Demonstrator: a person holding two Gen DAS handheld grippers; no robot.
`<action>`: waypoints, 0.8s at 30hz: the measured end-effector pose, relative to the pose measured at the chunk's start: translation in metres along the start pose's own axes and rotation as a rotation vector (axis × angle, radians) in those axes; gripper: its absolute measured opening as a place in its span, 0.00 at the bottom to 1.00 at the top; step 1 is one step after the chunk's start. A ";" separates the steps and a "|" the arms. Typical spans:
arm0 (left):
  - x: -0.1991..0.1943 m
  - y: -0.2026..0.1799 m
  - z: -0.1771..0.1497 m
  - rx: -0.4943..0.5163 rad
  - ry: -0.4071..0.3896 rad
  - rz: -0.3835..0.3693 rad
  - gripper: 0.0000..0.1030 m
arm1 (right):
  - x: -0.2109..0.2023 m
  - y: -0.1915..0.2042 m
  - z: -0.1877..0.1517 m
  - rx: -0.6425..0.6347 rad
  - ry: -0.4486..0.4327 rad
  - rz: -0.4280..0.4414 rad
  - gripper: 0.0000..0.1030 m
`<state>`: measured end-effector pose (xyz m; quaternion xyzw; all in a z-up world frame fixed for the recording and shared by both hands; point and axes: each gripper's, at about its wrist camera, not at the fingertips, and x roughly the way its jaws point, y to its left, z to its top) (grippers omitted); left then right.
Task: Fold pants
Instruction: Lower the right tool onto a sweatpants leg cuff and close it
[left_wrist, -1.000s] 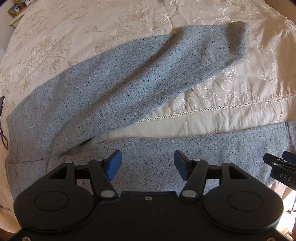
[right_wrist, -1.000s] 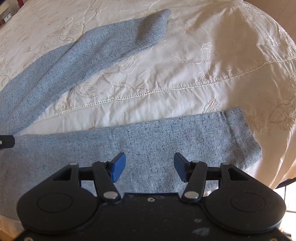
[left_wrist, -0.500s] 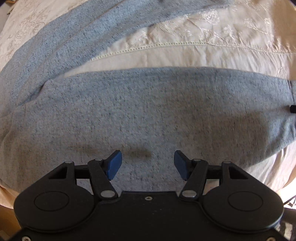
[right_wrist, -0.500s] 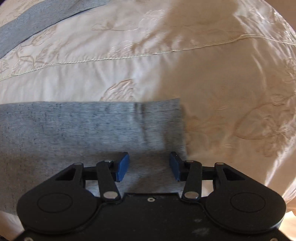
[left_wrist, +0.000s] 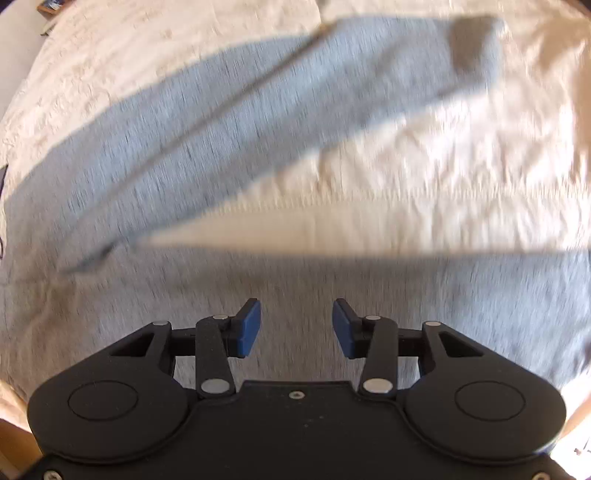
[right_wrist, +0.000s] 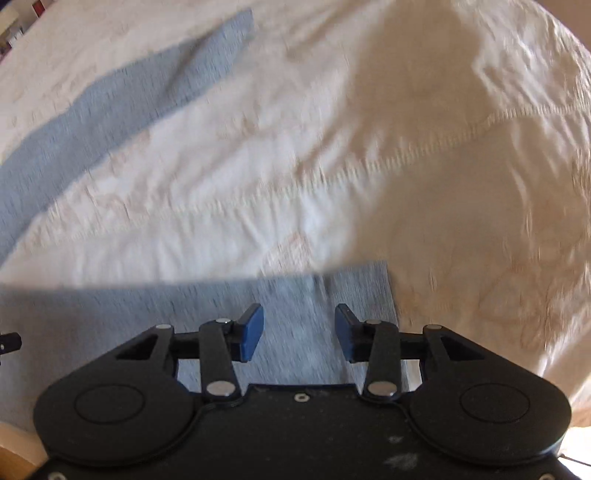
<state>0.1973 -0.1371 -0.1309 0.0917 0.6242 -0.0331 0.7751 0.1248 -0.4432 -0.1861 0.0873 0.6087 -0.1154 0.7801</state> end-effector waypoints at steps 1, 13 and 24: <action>-0.008 0.005 0.016 -0.017 -0.023 0.000 0.51 | -0.002 0.004 0.023 0.009 -0.035 0.027 0.41; -0.020 0.075 0.081 -0.293 -0.104 0.040 0.52 | 0.084 0.077 0.241 0.021 -0.179 -0.015 0.41; 0.015 0.083 0.055 -0.311 0.004 0.070 0.52 | 0.156 0.101 0.261 0.140 -0.024 0.067 0.45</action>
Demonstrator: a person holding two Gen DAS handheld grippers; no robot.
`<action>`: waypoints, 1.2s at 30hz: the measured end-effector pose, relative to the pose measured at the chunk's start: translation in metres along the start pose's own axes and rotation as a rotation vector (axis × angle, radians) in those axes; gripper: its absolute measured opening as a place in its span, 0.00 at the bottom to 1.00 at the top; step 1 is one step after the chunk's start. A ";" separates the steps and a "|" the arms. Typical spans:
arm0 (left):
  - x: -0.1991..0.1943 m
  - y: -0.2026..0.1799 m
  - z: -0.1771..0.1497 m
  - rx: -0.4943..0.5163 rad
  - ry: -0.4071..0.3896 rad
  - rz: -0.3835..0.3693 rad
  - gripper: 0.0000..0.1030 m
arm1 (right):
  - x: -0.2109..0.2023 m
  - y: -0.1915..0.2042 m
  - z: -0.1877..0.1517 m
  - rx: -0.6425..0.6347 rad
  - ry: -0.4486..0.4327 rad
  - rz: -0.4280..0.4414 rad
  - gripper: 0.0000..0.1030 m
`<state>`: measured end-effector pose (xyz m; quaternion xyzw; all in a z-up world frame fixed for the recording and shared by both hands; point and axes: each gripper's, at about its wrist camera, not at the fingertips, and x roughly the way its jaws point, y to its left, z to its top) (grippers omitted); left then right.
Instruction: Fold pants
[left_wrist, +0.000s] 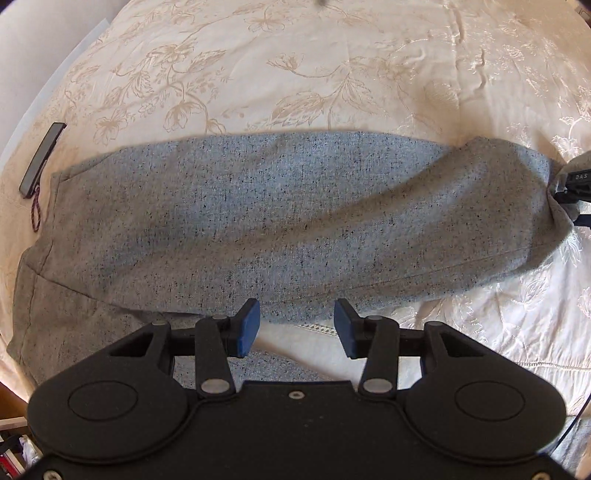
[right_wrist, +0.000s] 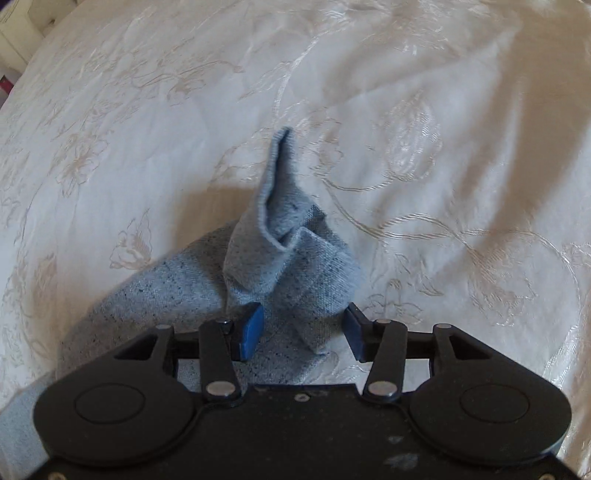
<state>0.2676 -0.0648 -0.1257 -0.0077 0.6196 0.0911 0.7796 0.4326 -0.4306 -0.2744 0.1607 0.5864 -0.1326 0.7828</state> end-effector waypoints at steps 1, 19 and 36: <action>0.002 -0.001 0.001 0.005 0.001 -0.001 0.52 | -0.001 0.005 -0.001 -0.027 -0.005 -0.005 0.28; 0.018 -0.005 0.043 0.045 -0.047 -0.044 0.52 | -0.080 -0.060 0.029 0.151 -0.099 -0.122 0.31; 0.024 0.080 0.055 -0.077 -0.048 0.010 0.52 | -0.021 -0.018 0.027 0.350 0.072 -0.201 0.03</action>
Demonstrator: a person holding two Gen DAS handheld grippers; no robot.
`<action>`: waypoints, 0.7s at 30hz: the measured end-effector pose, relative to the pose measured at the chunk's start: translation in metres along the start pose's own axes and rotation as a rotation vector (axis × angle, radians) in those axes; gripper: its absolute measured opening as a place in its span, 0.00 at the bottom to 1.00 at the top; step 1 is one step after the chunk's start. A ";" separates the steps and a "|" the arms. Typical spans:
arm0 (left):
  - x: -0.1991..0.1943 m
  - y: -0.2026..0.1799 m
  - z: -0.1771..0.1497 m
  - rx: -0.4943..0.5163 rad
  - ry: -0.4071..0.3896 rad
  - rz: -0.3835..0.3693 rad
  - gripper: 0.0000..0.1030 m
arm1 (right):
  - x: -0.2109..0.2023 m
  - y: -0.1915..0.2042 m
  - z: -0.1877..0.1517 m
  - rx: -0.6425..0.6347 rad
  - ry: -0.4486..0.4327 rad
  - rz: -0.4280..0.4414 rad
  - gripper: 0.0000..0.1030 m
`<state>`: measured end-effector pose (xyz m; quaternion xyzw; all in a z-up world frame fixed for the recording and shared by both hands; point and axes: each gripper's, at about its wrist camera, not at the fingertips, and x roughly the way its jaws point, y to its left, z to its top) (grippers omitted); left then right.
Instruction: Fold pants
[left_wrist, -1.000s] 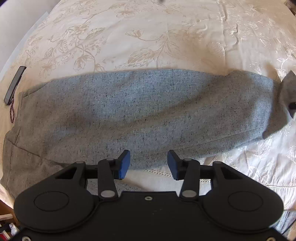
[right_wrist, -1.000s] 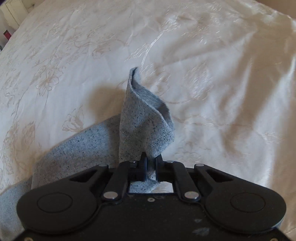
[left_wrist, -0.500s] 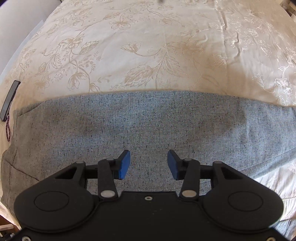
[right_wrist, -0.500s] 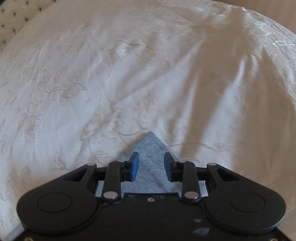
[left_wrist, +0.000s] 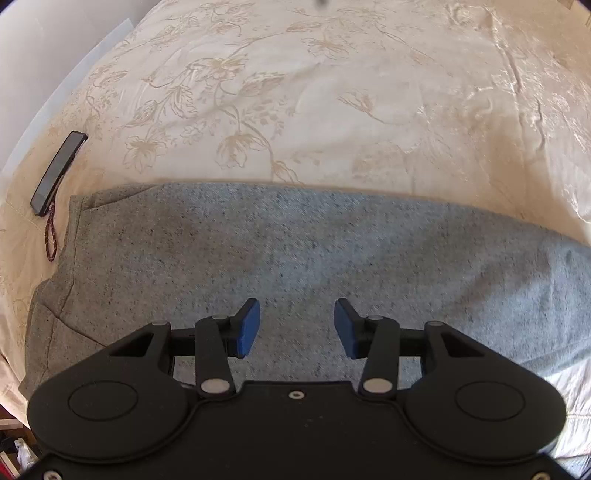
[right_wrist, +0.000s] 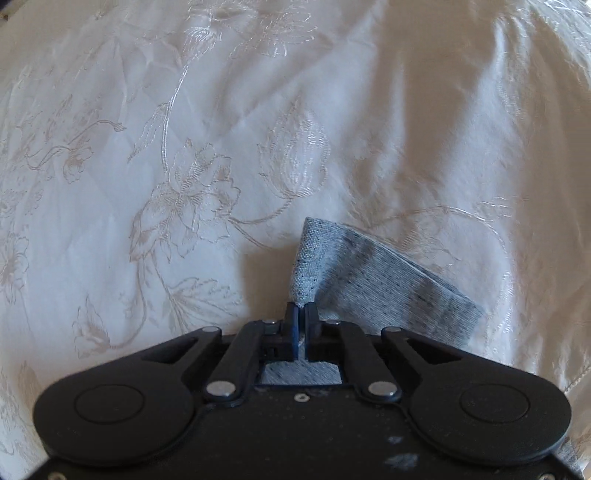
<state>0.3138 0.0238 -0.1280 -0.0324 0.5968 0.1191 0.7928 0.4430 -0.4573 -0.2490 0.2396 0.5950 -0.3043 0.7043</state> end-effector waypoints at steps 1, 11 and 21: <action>0.002 0.007 0.008 -0.010 -0.006 -0.002 0.52 | -0.009 -0.008 -0.006 -0.009 -0.006 0.013 0.02; 0.038 0.038 0.082 -0.081 0.074 -0.048 0.52 | -0.062 -0.089 -0.072 -0.006 -0.010 0.052 0.02; 0.075 0.035 0.098 -0.077 0.184 -0.015 0.53 | -0.056 -0.126 -0.111 0.051 0.026 0.055 0.02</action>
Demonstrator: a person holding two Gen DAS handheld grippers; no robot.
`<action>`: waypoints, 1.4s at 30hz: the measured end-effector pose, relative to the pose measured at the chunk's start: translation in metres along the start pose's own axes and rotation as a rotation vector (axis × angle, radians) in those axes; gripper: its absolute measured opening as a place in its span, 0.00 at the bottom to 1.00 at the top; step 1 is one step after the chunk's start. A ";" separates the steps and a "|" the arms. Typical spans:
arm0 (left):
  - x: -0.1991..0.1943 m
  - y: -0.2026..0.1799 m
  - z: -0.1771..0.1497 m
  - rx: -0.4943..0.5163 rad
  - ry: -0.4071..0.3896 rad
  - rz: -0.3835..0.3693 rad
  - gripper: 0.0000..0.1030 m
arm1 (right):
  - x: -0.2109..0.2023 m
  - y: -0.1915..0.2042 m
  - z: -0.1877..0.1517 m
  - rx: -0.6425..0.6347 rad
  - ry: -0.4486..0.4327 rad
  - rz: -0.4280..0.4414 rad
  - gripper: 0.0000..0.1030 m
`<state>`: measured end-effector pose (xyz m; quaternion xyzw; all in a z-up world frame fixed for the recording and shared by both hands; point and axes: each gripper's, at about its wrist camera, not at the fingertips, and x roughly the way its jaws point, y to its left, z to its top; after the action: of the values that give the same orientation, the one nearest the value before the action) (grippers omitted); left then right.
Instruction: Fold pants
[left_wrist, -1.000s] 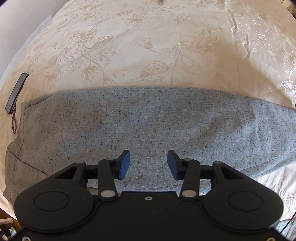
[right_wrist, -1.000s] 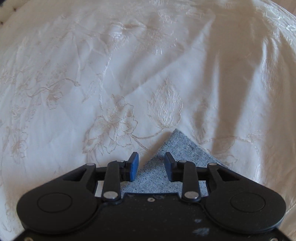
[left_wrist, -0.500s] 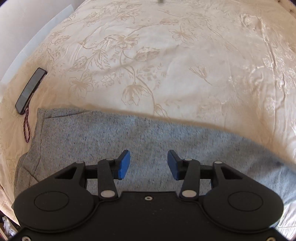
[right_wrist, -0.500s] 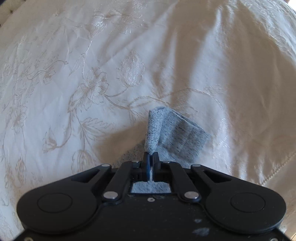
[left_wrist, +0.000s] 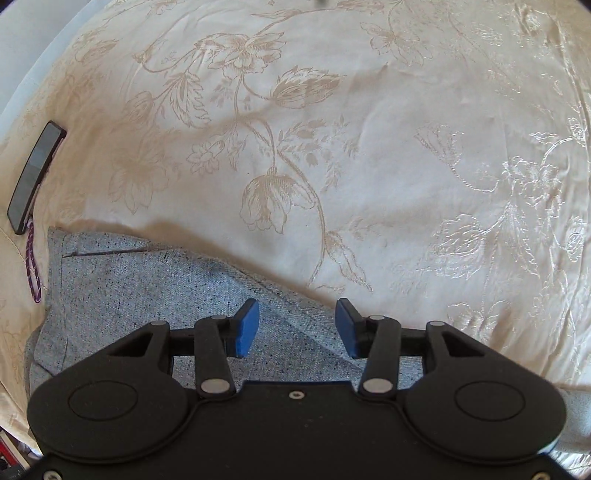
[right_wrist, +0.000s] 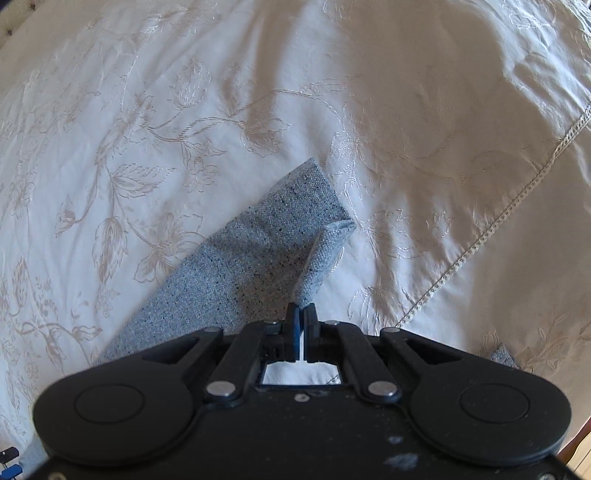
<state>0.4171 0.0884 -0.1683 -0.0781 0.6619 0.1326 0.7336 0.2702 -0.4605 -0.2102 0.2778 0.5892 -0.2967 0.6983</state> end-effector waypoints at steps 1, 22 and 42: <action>0.004 0.001 0.001 -0.004 0.010 0.009 0.53 | 0.003 0.003 0.001 -0.004 -0.004 0.001 0.02; -0.082 0.052 -0.047 -0.002 -0.209 -0.170 0.04 | -0.105 0.024 -0.024 -0.146 -0.250 0.084 0.02; -0.036 0.128 -0.294 0.049 -0.120 0.094 0.03 | -0.050 -0.145 -0.184 -0.221 -0.021 -0.026 0.02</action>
<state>0.0965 0.1221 -0.1576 -0.0208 0.6229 0.1550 0.7665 0.0351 -0.4169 -0.1945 0.1882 0.6147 -0.2419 0.7268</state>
